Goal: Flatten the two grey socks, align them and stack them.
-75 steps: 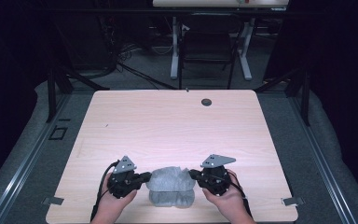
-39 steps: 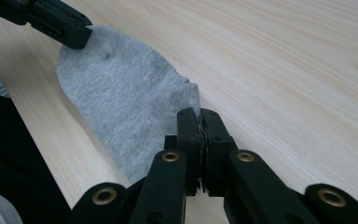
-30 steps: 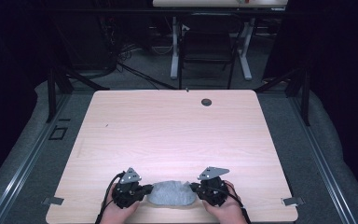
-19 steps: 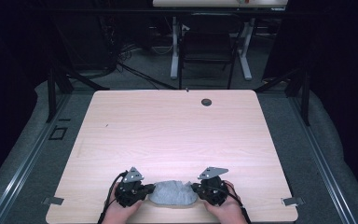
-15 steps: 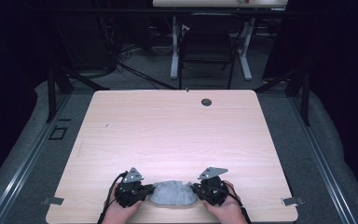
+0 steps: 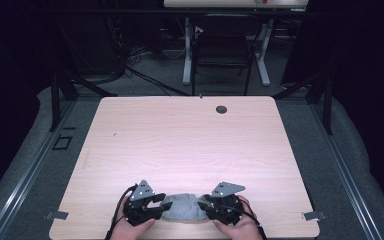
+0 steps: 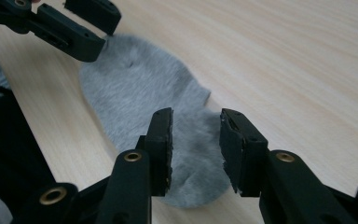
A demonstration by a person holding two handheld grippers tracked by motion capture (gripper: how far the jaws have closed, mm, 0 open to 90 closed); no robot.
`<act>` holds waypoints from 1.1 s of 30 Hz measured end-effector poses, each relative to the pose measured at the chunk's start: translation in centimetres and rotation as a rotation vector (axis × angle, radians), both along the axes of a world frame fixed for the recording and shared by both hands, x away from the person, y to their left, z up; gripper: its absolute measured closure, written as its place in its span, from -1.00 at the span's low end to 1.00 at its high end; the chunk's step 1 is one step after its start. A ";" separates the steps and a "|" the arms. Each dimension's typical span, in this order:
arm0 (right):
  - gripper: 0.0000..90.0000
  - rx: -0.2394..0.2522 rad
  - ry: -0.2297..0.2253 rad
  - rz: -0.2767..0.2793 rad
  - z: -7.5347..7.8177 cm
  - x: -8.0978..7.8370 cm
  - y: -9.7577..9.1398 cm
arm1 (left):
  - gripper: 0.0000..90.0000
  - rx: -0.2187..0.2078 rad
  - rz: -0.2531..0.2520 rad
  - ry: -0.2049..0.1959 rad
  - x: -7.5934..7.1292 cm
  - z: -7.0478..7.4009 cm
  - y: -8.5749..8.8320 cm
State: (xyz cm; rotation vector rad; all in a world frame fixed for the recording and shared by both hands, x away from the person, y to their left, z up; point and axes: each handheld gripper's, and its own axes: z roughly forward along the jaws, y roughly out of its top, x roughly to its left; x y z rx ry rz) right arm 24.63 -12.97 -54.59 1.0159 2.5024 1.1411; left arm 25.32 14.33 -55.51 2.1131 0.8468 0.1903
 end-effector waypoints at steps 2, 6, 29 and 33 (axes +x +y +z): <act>0.41 -0.017 0.006 0.010 -0.6 0.0 0.5 | 0.25 0.019 -0.014 0.010 -0.2 -0.5 -0.3; 0.40 -0.063 0.035 0.016 -1.6 0.1 0.6 | 0.25 0.044 -0.022 0.024 -0.2 -1.1 -0.5; 0.43 -0.037 0.081 -0.034 -2.3 4.6 0.5 | 0.30 0.047 0.036 0.029 3.7 -2.0 -0.7; 0.44 -0.035 0.079 -0.044 -2.4 5.2 0.5 | 0.29 0.038 0.049 0.028 4.3 -2.0 -0.7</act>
